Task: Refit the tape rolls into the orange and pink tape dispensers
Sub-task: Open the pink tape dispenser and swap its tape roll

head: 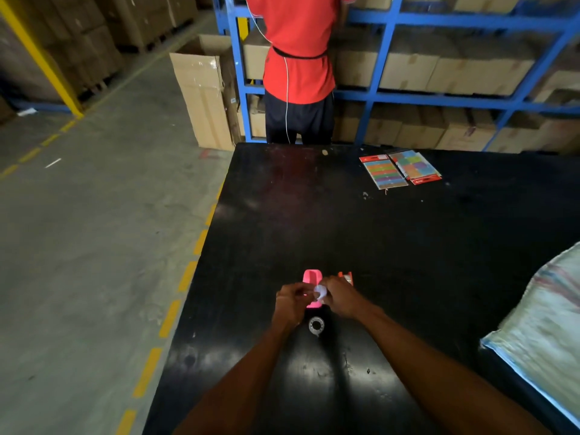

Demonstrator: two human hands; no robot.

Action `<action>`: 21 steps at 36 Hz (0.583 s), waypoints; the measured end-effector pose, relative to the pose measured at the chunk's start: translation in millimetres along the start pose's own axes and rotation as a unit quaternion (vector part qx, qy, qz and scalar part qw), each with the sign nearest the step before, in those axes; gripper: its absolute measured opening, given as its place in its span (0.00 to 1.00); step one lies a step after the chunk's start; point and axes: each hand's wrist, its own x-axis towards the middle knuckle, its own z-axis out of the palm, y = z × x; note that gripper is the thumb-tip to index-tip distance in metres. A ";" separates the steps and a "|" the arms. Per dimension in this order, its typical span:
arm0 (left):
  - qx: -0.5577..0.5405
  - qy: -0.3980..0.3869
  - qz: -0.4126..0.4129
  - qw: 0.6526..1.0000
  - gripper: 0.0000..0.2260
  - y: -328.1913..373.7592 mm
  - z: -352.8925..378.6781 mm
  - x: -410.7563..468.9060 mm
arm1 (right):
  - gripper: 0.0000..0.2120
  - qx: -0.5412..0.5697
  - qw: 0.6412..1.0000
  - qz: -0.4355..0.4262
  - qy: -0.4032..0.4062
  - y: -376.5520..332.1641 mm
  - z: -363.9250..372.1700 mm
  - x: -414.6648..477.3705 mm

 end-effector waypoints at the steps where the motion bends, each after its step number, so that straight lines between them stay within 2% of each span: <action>1: -0.009 -0.003 -0.002 1.000 0.08 1.6 -0.5 -1.8 | 0.08 0.007 1.000 0.001 0.006 -0.8 -0.4 -1.9; 9: -0.041 -0.016 0.011 0.999 0.11 4.2 -2.7 -6.1 | 0.09 0.045 0.998 0.030 0.008 -9.0 -3.1 -12.4; 16: -0.028 -0.013 0.017 0.999 0.05 4.2 -9.6 -7.3 | 0.11 0.053 0.998 0.006 0.038 -13.5 -4.1 -15.7; 21: -0.011 -0.015 0.026 0.999 0.06 9.3 -11.1 -7.1 | 0.16 0.079 0.995 0.010 0.052 -12.5 -4.4 -18.0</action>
